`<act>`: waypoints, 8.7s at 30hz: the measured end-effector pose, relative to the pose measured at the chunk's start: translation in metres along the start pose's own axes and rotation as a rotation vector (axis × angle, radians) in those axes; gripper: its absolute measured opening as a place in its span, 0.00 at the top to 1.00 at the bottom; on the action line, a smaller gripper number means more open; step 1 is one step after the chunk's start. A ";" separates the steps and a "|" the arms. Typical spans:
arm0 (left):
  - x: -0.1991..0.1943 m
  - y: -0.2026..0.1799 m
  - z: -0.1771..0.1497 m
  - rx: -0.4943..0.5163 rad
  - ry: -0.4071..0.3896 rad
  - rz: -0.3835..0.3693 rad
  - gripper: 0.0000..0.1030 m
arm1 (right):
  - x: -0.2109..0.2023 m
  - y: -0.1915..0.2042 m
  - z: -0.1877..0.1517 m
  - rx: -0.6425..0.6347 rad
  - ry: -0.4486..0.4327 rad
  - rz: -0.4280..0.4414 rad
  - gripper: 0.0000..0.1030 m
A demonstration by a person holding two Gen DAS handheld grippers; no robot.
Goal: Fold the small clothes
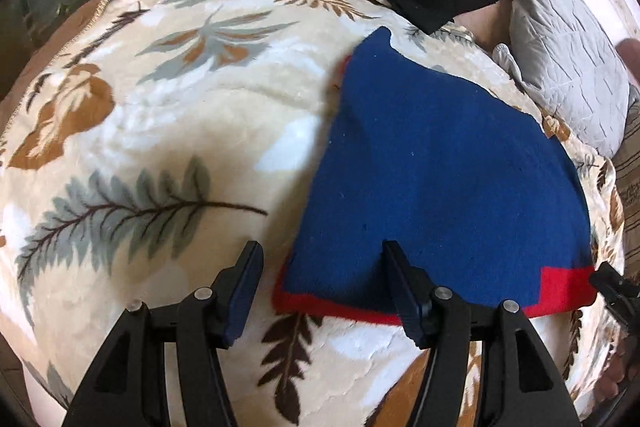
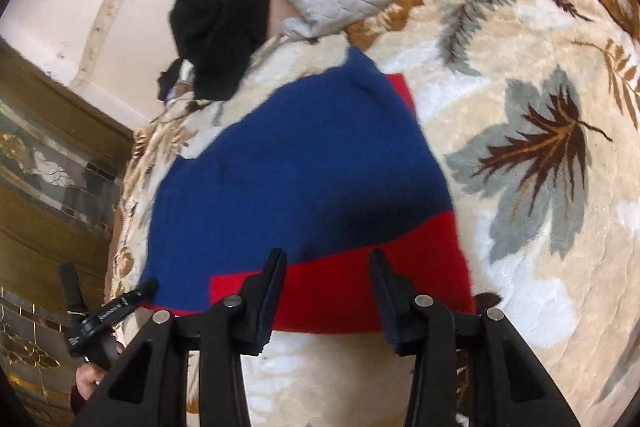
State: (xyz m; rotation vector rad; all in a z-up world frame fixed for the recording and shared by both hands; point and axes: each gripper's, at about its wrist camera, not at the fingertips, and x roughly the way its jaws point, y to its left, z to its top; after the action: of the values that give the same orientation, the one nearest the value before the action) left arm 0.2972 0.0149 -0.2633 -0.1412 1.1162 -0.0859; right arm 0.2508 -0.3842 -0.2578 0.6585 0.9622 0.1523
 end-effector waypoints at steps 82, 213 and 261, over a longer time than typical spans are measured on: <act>-0.013 -0.087 -0.006 0.220 -0.235 0.202 0.20 | 0.029 0.078 -0.002 -0.236 -0.139 -0.275 0.48; -0.050 -0.089 0.010 0.180 -0.208 -0.401 0.25 | 0.053 -0.028 0.036 0.277 0.089 0.370 0.33; 0.013 -0.203 -0.008 0.483 -0.153 -0.220 0.25 | -0.010 -0.024 0.073 0.071 -0.078 -0.101 0.74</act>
State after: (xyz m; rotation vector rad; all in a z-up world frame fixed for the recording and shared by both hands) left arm 0.2957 -0.1878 -0.2469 0.1605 0.8971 -0.5283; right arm 0.2992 -0.4405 -0.2358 0.6745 0.9272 0.0033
